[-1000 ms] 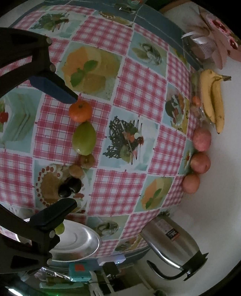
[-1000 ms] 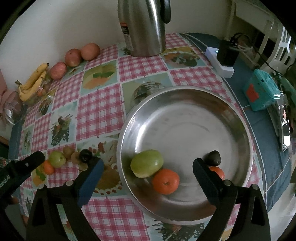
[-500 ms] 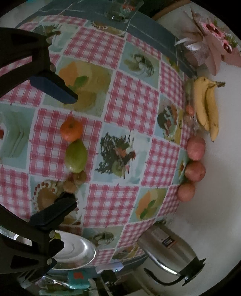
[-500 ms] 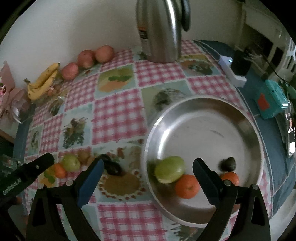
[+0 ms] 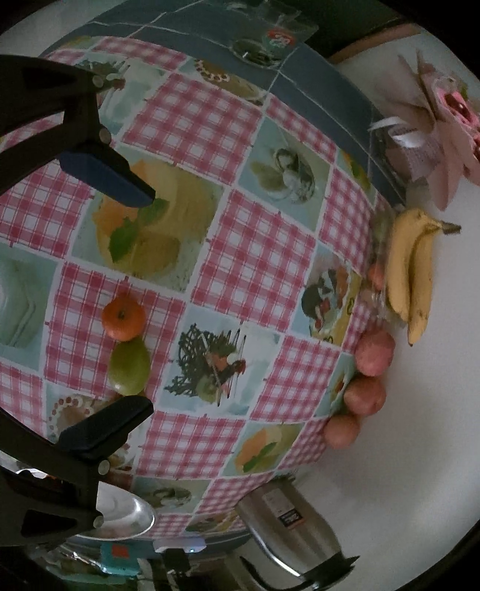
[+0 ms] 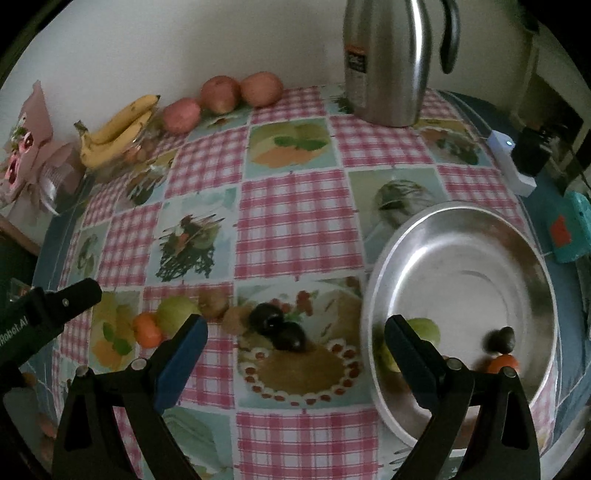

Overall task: Organize fruits
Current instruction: 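Lower the right tool onto a dark plum while the left tool approaches an orange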

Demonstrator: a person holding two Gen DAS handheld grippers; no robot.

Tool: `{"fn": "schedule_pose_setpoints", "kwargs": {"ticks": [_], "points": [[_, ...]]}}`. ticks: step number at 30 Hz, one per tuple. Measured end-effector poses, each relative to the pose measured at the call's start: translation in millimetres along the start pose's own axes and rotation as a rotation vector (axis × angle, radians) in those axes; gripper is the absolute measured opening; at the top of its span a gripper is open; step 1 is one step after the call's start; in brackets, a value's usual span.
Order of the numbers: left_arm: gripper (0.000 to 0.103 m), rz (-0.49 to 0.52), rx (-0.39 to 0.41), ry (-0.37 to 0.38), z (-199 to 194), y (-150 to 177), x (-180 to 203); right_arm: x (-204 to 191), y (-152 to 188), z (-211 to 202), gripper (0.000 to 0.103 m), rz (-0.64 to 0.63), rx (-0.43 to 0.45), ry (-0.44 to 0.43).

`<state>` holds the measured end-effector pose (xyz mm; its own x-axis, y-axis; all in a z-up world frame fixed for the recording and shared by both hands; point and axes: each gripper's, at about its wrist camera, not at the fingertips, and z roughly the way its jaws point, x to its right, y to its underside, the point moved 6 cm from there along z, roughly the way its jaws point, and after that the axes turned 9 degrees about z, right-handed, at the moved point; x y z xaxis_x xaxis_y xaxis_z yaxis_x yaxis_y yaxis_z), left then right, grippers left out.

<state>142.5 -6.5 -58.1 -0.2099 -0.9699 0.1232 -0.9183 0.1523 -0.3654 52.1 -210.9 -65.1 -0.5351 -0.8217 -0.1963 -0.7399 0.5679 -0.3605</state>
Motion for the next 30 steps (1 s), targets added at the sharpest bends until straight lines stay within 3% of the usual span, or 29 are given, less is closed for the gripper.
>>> {"fn": "schedule_pose_setpoints", "kwargs": {"ticks": [4, 8, 10, 17, 22, 30], "points": [[0.103, -0.036, -0.04, 0.037, 11, 3, -5, -7, 2, 3, 0.097, -0.022, 0.004, -0.003], [0.103, -0.046, -0.063, 0.021, 22, 8, -5, -10, 3, 7, 0.095, -0.043, 0.002, 0.002], [0.102, -0.046, -0.081, 0.021, 29, 10, -4, -9, 4, 10, 0.085, -0.046, -0.004, 0.0], [0.096, -0.036, -0.122, 0.048, 42, 16, 1, -7, 10, 27, 0.068, -0.056, -0.058, 0.007], [0.096, 0.052, -0.163, 0.074, 47, 20, 15, -10, 18, 39, 0.054, -0.08, -0.107, 0.01], [0.096, 0.262, -0.209, -0.005, 57, 33, 40, -12, 28, 50, 0.052, -0.115, -0.155, 0.025]]}}
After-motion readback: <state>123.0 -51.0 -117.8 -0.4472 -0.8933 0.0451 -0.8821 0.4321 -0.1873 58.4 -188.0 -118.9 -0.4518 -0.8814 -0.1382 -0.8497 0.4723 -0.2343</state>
